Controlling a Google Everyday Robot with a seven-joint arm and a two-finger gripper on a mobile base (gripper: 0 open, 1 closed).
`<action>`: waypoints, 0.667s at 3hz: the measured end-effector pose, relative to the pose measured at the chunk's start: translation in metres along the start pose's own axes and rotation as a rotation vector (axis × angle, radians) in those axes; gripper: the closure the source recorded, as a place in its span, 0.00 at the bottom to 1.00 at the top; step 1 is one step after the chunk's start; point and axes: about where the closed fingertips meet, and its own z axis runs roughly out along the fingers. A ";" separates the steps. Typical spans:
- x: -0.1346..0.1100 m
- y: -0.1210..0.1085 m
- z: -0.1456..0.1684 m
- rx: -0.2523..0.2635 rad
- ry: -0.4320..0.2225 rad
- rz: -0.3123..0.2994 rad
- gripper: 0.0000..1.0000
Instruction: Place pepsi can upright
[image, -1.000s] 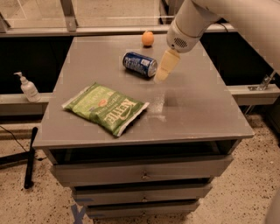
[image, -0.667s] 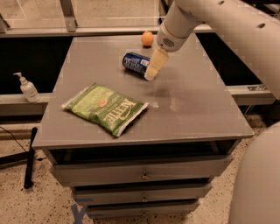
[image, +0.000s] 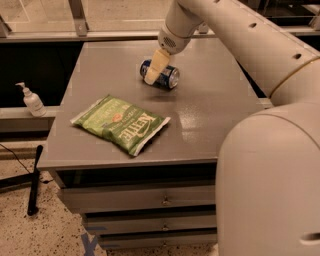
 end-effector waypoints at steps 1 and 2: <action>-0.017 0.013 0.021 -0.046 0.016 0.018 0.00; -0.023 0.020 0.038 -0.052 0.040 0.018 0.00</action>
Offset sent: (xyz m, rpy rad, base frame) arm 0.0075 0.0530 -0.0397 -0.0400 0.0710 -0.0089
